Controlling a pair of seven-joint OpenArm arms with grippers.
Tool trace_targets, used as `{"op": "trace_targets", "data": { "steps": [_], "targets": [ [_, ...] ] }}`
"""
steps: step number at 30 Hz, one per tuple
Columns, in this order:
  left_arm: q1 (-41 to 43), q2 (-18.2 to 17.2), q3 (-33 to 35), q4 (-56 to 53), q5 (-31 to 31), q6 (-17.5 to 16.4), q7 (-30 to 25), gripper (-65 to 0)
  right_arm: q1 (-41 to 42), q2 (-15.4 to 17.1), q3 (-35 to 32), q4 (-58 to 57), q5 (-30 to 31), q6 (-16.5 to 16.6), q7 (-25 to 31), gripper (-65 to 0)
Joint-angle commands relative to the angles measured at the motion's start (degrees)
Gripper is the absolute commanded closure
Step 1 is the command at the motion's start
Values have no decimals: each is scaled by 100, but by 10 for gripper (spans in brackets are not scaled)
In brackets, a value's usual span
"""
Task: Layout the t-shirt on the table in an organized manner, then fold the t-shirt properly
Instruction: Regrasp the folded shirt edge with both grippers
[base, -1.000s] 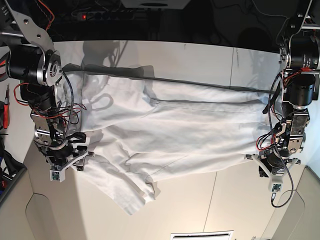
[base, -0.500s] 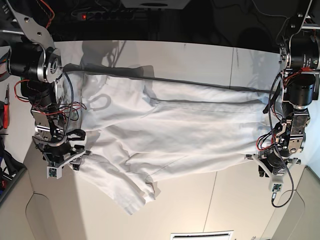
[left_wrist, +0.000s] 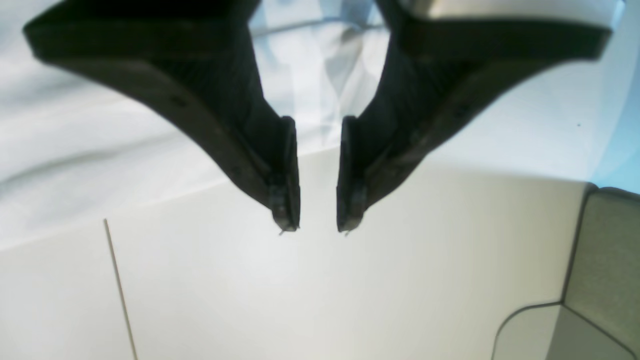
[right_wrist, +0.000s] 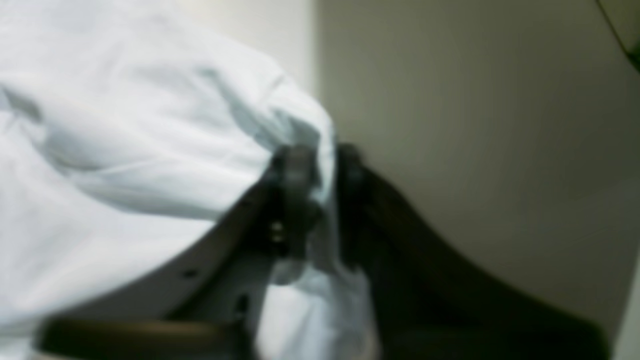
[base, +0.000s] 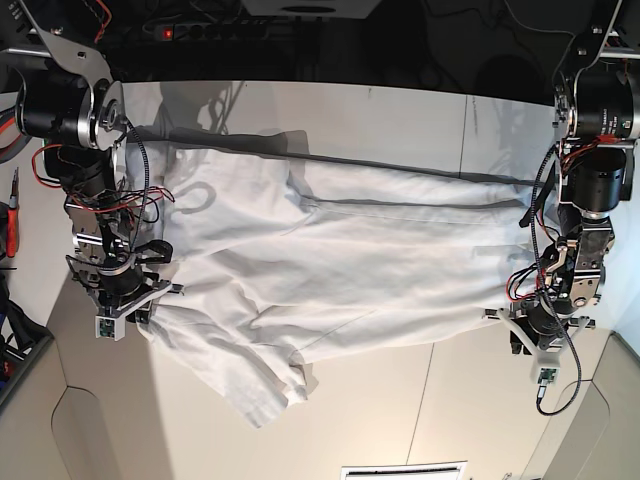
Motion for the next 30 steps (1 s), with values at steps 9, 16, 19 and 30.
{"op": "trace_targets", "data": {
  "steps": [9,16,19,30],
  "targets": [
    [-186,-472,-39,101,-13,372,-46,-172,138,44,0,157,-466,551,35,0],
    [-181,-831,-369,-31,-247,920,111,-244,138,44,0,168,-466,555,118,0],
    [-184,-872,-741,-378,-599,782,109,-243,138,44,0,168,-459,579,118,0],
    [-186,-791,-2098,-1473,-1982,-647,131,-243,138,44,0,168,-450,1029,225,0]
  ]
}}
